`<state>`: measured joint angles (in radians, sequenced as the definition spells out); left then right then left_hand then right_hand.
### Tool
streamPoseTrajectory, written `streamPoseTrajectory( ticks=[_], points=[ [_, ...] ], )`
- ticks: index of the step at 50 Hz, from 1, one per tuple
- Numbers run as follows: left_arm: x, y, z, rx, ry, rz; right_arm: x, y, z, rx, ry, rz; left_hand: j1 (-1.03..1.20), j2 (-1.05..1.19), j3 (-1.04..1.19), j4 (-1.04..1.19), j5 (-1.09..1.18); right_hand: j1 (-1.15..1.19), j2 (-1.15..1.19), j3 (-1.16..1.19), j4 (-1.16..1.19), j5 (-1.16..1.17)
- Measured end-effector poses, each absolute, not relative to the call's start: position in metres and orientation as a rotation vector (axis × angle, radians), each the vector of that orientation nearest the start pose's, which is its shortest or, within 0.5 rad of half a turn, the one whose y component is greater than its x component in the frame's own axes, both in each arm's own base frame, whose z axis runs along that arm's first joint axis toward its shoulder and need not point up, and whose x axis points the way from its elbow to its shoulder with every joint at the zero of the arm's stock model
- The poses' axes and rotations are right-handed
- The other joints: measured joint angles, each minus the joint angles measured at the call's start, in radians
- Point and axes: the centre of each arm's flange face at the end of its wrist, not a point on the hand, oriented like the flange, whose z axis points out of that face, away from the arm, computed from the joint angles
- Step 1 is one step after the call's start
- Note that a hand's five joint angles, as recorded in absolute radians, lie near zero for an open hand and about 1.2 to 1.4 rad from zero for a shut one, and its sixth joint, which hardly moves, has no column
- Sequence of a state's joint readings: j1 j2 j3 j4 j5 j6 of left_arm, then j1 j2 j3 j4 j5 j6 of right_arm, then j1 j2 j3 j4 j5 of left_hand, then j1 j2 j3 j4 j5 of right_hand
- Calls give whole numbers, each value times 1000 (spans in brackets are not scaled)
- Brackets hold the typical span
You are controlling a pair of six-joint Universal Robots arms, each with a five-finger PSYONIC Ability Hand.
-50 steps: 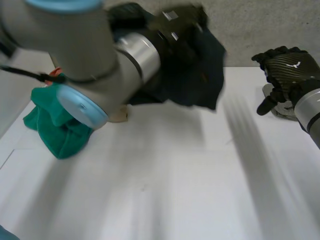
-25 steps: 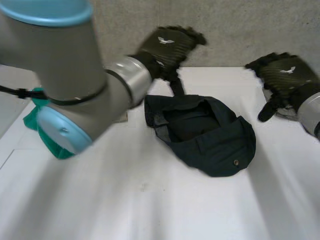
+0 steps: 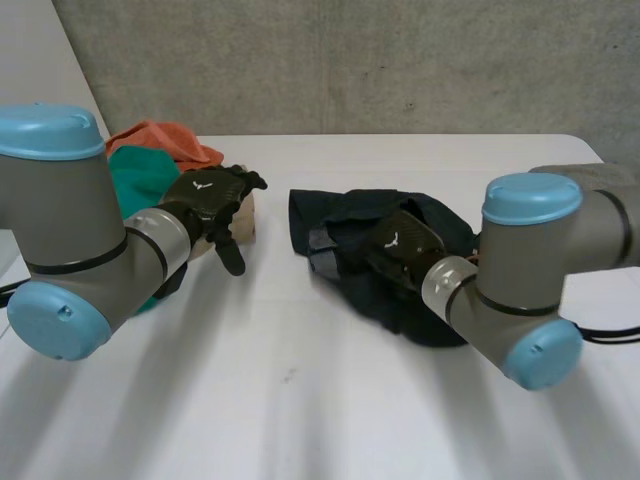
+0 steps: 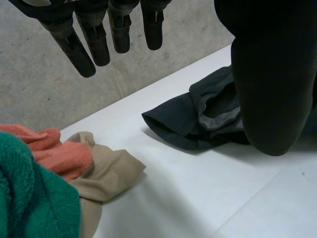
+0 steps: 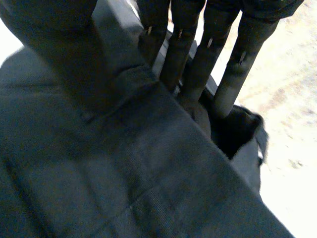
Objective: Fold the laundry.
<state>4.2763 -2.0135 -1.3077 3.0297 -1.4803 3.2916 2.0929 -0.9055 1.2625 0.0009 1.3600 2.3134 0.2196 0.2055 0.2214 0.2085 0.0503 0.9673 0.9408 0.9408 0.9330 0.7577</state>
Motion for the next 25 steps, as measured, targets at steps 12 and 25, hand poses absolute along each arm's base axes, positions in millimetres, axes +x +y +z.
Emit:
streamPoseTrajectory(
  ticks=[12,25],
  points=[
    [-297,-290,209,877,2621,-1976,332,-297,238,-1452,1879,-2092,0,0,0,0,0,139,232,242,259,199],
    [-346,-278,186,871,2781,-1906,292,-266,370,-671,1775,-2196,0,0,-9,0,0,139,232,242,260,212]
  ],
)
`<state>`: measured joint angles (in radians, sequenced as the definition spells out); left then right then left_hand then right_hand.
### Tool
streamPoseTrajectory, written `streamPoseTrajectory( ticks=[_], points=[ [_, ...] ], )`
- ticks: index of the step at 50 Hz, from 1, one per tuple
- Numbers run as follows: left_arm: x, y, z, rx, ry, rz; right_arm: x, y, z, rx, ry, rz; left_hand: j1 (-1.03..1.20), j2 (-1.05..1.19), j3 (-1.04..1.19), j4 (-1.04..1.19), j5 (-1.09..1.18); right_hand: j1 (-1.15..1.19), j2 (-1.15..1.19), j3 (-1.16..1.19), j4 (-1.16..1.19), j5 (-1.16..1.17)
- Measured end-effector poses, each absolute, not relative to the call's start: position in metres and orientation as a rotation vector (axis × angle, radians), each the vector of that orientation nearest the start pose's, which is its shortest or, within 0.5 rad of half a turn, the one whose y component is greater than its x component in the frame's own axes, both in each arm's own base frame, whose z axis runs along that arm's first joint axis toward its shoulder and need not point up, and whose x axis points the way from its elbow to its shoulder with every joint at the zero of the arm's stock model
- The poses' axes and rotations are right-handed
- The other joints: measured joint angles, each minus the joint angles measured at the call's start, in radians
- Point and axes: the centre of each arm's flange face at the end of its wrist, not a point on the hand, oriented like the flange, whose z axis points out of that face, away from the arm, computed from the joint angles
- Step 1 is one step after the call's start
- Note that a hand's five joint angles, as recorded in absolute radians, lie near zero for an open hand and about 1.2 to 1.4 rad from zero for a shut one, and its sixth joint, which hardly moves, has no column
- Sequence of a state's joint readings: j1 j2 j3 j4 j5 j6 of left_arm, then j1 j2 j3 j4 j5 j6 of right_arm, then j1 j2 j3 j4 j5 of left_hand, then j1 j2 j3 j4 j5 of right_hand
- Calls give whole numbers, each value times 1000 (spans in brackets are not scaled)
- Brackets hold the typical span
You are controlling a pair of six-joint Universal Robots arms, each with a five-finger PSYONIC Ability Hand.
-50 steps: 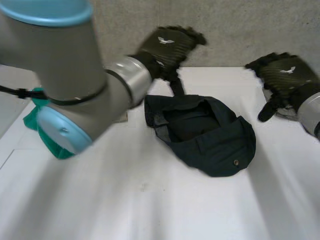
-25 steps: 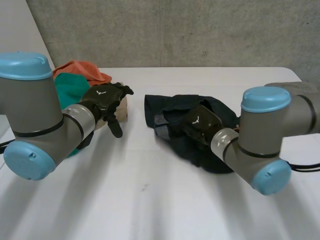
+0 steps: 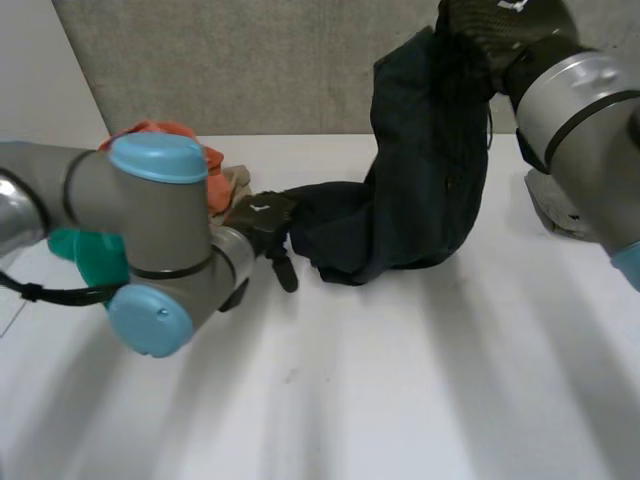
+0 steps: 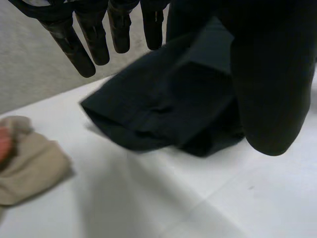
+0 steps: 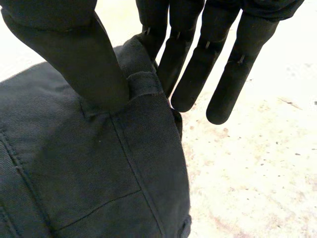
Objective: Fold the laundry.
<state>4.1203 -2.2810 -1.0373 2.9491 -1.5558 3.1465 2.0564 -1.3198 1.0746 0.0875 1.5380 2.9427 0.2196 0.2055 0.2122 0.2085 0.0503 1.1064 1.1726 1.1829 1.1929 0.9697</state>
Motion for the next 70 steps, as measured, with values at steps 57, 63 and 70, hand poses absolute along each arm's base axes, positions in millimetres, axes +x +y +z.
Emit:
streamPoseTrajectory(
  ticks=[57,63,70],
  points=[
    [-351,-320,253,879,2431,-2028,265,-372,215,-768,2346,-2114,1,6,8,1,-1,-888,-968,-977,-980,-923],
    [-316,-309,276,912,2313,-2024,254,-332,256,-883,2284,-2091,1,6,8,1,-1,-888,-967,-977,-980,-923],
    [-293,-307,253,1051,2238,-1958,251,-291,257,-1066,2253,-1883,1,6,8,1,-1,-866,-919,-927,-944,-886]
  ],
)
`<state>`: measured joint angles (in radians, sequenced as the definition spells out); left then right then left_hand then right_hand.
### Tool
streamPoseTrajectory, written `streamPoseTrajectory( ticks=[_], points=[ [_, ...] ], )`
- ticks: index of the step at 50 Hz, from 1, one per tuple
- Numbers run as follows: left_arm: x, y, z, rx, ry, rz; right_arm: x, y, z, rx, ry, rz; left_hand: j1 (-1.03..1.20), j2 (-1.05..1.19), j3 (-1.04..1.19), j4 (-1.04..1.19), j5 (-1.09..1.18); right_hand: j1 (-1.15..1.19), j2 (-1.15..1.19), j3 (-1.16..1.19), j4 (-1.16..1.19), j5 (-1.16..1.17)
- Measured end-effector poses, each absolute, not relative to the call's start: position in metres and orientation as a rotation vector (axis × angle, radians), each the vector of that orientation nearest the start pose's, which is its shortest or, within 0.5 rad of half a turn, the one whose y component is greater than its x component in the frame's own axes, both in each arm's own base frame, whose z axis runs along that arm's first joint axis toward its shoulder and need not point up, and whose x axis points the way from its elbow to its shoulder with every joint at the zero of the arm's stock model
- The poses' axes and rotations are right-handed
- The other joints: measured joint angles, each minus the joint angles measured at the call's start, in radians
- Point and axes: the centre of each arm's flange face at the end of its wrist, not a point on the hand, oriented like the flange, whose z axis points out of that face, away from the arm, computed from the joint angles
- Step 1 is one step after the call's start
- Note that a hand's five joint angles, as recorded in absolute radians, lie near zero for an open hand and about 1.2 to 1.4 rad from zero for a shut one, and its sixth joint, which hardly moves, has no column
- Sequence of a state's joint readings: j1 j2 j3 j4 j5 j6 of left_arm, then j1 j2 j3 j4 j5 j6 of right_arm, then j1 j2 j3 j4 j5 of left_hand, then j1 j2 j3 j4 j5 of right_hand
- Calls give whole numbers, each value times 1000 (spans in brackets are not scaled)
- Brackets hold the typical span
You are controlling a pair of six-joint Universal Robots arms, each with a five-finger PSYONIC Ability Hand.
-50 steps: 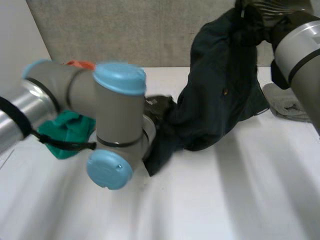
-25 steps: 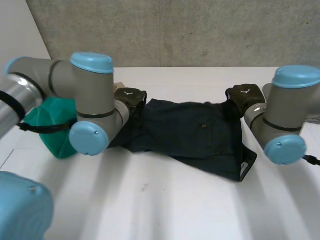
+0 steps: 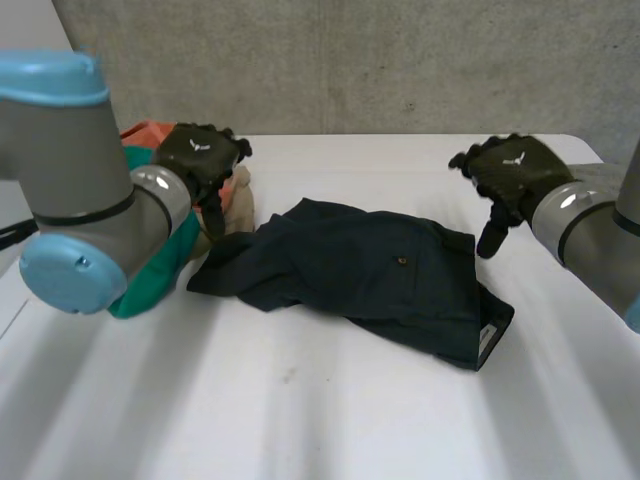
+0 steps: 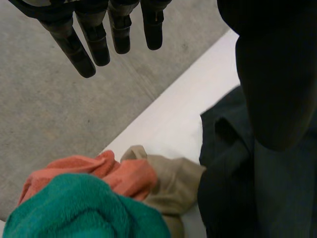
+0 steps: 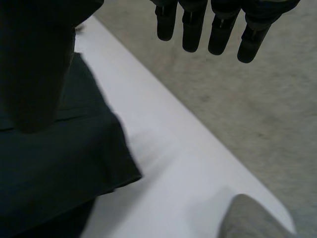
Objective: Fold the laundry.
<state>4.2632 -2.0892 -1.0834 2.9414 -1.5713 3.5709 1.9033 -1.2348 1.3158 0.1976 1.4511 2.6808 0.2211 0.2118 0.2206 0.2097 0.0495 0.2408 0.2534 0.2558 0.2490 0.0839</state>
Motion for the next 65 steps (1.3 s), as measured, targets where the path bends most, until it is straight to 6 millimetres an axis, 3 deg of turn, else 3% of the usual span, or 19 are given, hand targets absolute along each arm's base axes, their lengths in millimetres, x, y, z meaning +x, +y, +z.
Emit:
streamPoseTrajectory(
  ticks=[4,12,15,22,25,28,31,34,37,40,41,43,44,46,48,52,56,62,65],
  points=[
    [-291,-315,238,1086,2232,-1940,252,-294,252,-1042,2259,-1823,3,3,2,4,3,93,82,84,81,82],
    [-303,-338,208,1136,2282,-1899,259,-333,232,-888,2287,-1759,3,4,2,4,3,133,105,120,122,128],
    [-313,-343,195,1180,2320,-1849,262,-363,210,-790,2329,-1696,3,4,2,4,3,133,105,120,122,127],
    [-328,-346,170,1278,2370,-1721,266,-395,174,-728,2383,-1622,31,37,27,37,27,129,105,117,120,111],
    [-334,-347,163,1317,2374,-1678,267,-405,158,-723,2403,-1597,235,223,206,222,208,130,105,117,120,108],
    [-339,-347,161,1342,2364,-1670,268,-412,144,-722,2420,-1574,667,635,601,617,594,245,220,230,221,215],
    [-345,-349,163,1355,2335,-1702,269,-417,136,-719,2421,-1560,931,948,931,947,914,711,713,697,702,665],
    [-352,-353,172,1351,2274,-1783,270,-423,136,-710,2402,-1578,931,980,961,981,927,852,917,912,924,868],
    [-358,-362,193,1312,2155,-1930,272,-431,151,-695,2348,-1674,931,981,962,982,927,852,918,929,942,876],
    [-364,-378,245,1160,1903,-2220,275,-446,203,-658,2171,-1949,931,981,962,982,927,852,918,931,944,876],
    [-364,-379,252,1137,1872,-2253,276,-448,212,-653,2138,-1991,931,981,962,982,927,852,918,931,944,876],
    [-362,-386,303,962,1665,-2476,279,-451,260,-624,1951,-2198,931,981,962,982,927,852,918,931,944,892],
    [-361,-386,311,934,1635,-2509,279,-450,268,-619,1920,-2228,931,981,962,982,927,852,918,931,944,893],
    [-356,-384,356,774,1464,-2687,280,-445,314,-591,1731,-2390,931,981,962,982,927,852,918,931,944,900],
    [-351,-378,388,664,1348,-2806,280,-438,347,-575,1590,-2490,931,981,962,982,927,852,918,931,944,901],
    [-342,-366,416,566,1291,-2907,279,-422,377,-584,1447,-2567,931,981,962,982,927,852,918,931,944,901],
    [-336,-362,398,576,1455,-2847,278,-410,368,-642,1483,-2515,931,981,962,982,927,852,918,931,944,901],
    [-324,-352,320,634,1892,-2561,278,-381,303,-795,1732,-2244,931,983,964,982,927,852,918,931,944,901],
    [-315,-336,268,676,2124,-2351,277,-359,254,-901,1883,-2037,931,982,964,981,927,852,918,931,944,901]
  ],
)
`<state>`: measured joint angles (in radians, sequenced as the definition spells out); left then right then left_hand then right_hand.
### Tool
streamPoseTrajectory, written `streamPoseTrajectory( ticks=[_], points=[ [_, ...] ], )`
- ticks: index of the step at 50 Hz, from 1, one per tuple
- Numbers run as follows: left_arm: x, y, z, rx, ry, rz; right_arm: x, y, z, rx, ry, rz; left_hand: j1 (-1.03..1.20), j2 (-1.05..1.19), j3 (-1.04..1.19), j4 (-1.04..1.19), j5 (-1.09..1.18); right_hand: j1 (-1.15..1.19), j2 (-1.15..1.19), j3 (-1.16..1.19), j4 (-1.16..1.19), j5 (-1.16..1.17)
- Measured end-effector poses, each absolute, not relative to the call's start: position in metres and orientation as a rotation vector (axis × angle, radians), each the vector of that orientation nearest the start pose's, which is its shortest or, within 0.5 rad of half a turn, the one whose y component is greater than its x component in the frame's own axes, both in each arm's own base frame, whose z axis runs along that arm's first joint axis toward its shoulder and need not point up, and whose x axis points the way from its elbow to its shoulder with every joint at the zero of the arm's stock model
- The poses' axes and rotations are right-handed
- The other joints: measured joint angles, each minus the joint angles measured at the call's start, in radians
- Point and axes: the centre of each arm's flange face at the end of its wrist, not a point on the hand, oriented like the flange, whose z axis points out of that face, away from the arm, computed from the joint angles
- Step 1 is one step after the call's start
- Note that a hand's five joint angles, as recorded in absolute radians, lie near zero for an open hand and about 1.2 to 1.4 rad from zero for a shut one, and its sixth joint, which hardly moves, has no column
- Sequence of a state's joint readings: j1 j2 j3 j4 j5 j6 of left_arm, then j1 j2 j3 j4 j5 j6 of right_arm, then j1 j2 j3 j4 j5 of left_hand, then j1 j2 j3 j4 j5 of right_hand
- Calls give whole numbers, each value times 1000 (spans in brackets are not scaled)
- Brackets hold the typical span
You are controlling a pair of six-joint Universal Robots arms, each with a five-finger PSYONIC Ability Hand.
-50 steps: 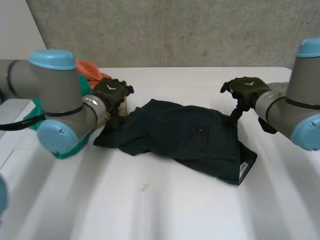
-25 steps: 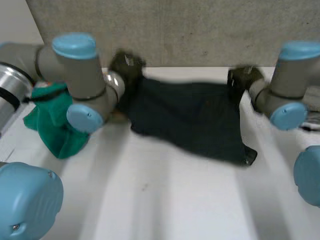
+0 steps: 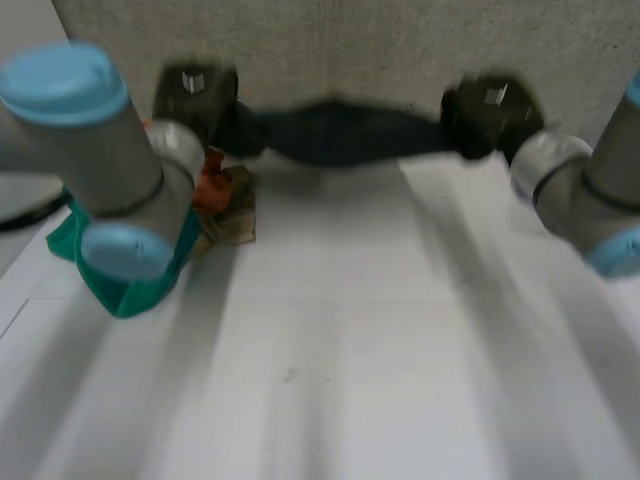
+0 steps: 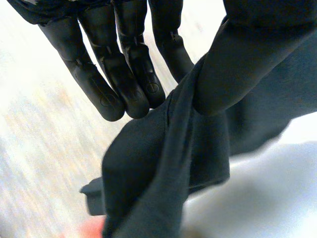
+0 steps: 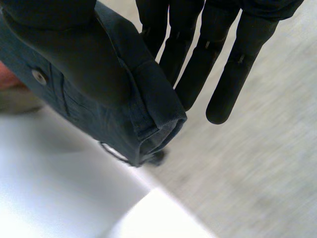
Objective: Fold the laundry.
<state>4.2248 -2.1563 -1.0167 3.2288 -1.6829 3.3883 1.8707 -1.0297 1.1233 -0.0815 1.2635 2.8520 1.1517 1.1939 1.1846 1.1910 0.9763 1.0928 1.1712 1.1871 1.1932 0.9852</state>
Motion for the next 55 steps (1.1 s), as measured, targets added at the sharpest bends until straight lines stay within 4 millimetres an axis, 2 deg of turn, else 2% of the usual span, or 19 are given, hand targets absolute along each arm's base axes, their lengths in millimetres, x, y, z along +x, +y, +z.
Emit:
streamPoseTrajectory(
  ticks=[3,4,6,7,8,9,10,11,13,14,16,19,25,30,34,39,48,51,55],
  points=[
    [-308,-318,233,724,2265,-2196,276,-341,220,-984,1985,-1885,-4,-46,-36,-44,-7,0,0,0,0,0],
    [-306,-307,216,756,2330,-2114,274,-330,201,-1035,2041,-1799,-4,-46,-36,-44,-7,0,0,0,0,0],
    [-301,-289,192,817,2419,-1982,270,-315,177,-1115,2121,-1682,-97,-153,-138,-144,-95,0,0,0,0,0],
    [-301,-289,192,817,2419,-1982,270,-315,177,-1115,2121,-1682,-97,-153,-138,-144,-95,0,0,0,0,0],
    [-298,-275,177,867,2474,-1881,266,-306,164,-1175,2174,-1608,-238,-257,-246,-253,-210,0,0,0,0,0],
    [-295,-268,171,892,2499,-1825,263,-300,156,-1213,2206,-1564,-408,-427,-401,-410,-368,0,0,0,0,0],
    [-294,-263,168,908,2514,-1787,261,-297,153,-1236,2223,-1541,-408,-427,-401,-410,-368,-1,-6,-4,-4,-3],
    [-290,-254,164,938,2539,-1712,257,-292,148,-1277,2255,-1500,-582,-597,-576,-589,-548,-39,-100,-108,-109,-80],
    [-287,-249,163,955,2551,-1662,254,-289,146,-1307,2278,-1474,-641,-657,-645,-659,-621,-253,-338,-340,-339,-292],
    [-285,-245,164,966,2557,-1627,252,-287,146,-1324,2292,-1464,-674,-700,-687,-704,-667,-390,-490,-491,-493,-470],
    [-280,-242,174,974,2547,-1600,249,-285,150,-1334,2306,-1471,-718,-759,-749,-769,-731,-515,-624,-638,-642,-624],
    [-277,-243,187,972,2517,-1624,246,-284,159,-1319,2307,-1506,-738,-784,-774,-792,-756,-536,-644,-660,-666,-656],
    [-278,-253,222,962,2395,-1786,242,-280,187,-1232,2270,-1622,-744,-803,-789,-802,-772,-550,-644,-660,-666,-659],
    [-284,-260,231,984,2348,-1846,243,-275,196,-1189,2242,-1667,-744,-803,-789,-802,-770,-557,-644,-660,-666,-661],
    [-293,-264,222,1051,2344,-1828,245,-274,193,-1167,2234,-1667,-741,-797,-787,-798,-756,-557,-644,-660,-666,-659],
    [-304,-267,199,1155,2359,-1764,248,-275,180,-1147,2254,-1623,-739,-782,-773,-777,-734,-557,-644,-660,-666,-658],
    [-317,-263,175,1244,2371,-1701,251,-283,161,-1092,2303,-1594,-728,-769,-760,-764,-721,-570,-663,-677,-684,-679],
    [-321,-264,169,1250,2361,-1693,253,-290,158,-1052,2312,-1619,-615,-664,-653,-664,-623,-597,-686,-697,-706,-699],
    [-323,-268,163,1241,2344,-1682,256,-297,155,-995,2316,-1645,-76,-161,-171,-173,-140,-657,-734,-745,-762,-750]
  ],
)
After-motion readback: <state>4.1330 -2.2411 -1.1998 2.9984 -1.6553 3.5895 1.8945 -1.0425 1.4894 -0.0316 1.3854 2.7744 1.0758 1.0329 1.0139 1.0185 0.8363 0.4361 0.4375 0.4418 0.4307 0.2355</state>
